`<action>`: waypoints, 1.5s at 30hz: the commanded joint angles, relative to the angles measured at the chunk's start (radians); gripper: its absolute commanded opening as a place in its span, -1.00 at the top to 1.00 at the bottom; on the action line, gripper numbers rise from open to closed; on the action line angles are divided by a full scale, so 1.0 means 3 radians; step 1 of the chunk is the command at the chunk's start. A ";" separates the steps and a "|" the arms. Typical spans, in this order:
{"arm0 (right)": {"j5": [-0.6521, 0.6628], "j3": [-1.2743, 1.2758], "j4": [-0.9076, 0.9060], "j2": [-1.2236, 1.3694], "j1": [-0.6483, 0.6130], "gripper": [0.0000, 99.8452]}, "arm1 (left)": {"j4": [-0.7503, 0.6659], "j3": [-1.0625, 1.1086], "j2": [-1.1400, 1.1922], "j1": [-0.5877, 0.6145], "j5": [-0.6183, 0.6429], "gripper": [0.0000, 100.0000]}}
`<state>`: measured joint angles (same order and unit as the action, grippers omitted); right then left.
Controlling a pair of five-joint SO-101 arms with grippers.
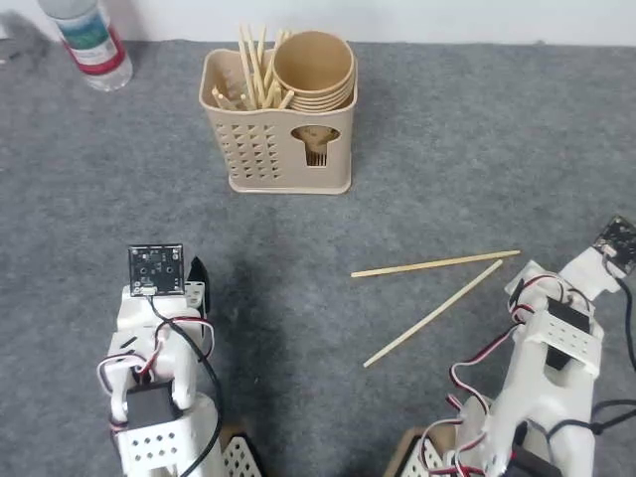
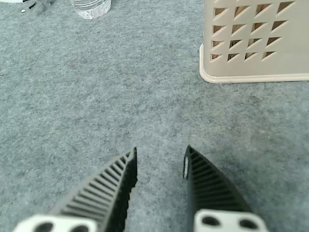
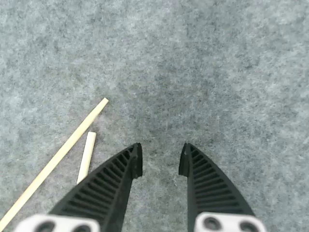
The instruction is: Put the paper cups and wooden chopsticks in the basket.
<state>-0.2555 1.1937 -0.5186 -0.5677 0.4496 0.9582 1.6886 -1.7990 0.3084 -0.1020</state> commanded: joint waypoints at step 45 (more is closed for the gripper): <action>0.0046 -0.0097 0.0054 -0.0074 -0.0013 0.71 | 0.0026 -0.0013 -0.0046 -0.0026 -0.0020 0.70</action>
<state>-0.2555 1.1937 -0.5186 -0.5677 0.4496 0.9582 1.6886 -1.7990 0.3084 -0.1020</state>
